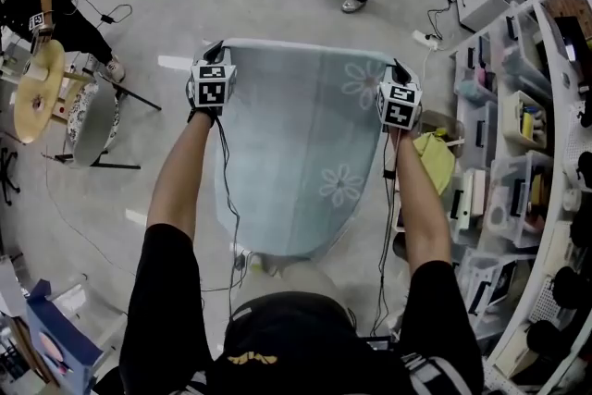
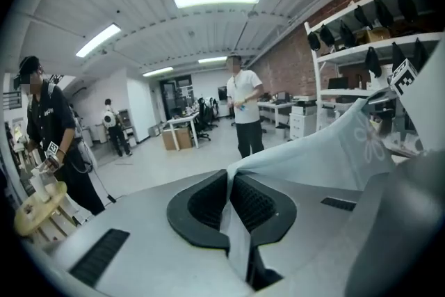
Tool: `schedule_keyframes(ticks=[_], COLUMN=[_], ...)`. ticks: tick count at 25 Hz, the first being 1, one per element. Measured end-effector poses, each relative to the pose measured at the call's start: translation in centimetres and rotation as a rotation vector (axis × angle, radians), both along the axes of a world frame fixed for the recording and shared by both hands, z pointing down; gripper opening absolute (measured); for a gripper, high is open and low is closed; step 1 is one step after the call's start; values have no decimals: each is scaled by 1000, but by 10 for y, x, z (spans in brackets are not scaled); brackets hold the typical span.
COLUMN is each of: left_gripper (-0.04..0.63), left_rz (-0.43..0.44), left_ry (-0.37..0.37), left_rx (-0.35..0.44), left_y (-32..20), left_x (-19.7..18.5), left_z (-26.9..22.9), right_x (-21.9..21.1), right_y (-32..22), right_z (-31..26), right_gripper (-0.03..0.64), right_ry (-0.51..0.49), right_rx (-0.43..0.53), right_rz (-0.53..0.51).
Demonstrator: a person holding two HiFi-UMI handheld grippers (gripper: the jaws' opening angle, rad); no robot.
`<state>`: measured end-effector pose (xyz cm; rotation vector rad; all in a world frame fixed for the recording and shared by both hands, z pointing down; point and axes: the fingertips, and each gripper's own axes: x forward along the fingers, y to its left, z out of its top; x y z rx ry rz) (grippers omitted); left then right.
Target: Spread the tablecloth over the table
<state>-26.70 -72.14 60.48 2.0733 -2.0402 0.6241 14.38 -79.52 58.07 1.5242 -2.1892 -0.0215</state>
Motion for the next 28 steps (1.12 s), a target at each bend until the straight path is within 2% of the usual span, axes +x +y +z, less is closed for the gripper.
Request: schedule_keyframes(ticks=[6, 7, 8, 9, 12, 17, 20, 24, 28], left_gripper=[30, 169, 319, 398, 414, 414, 414, 416, 417], left_rz=[-3, 15, 43, 71, 111, 127, 142, 190, 228], left_ry=[-4, -15, -20, -18, -8, 4, 16, 95, 159], left_rx=[-119, -163, -214, -253, -282, -245, -230, -150, -32], left_y=[6, 8, 10, 14, 23, 26, 44, 100, 174], left_x=[11, 15, 20, 26, 39, 46, 50, 66, 76], left_z=[52, 63, 74, 83, 93, 79, 73, 62, 33], right_x=[-2, -5, -8, -10, -7, 2, 6, 14, 28], right_y=[-7, -8, -8, -6, 6, 21, 41, 92, 158], right_z=[44, 54, 66, 77, 94, 87, 82, 68, 40], right_gripper=[12, 120, 418, 483, 500, 502, 502, 502, 502], right_ry=[15, 5, -9, -16, 26, 44, 43, 3, -36], right_rx=[-87, -124, -173, -218, -266, -259, -259, -241, -186], right_rz=[24, 22, 17, 13, -5, -2, 9, 13, 16])
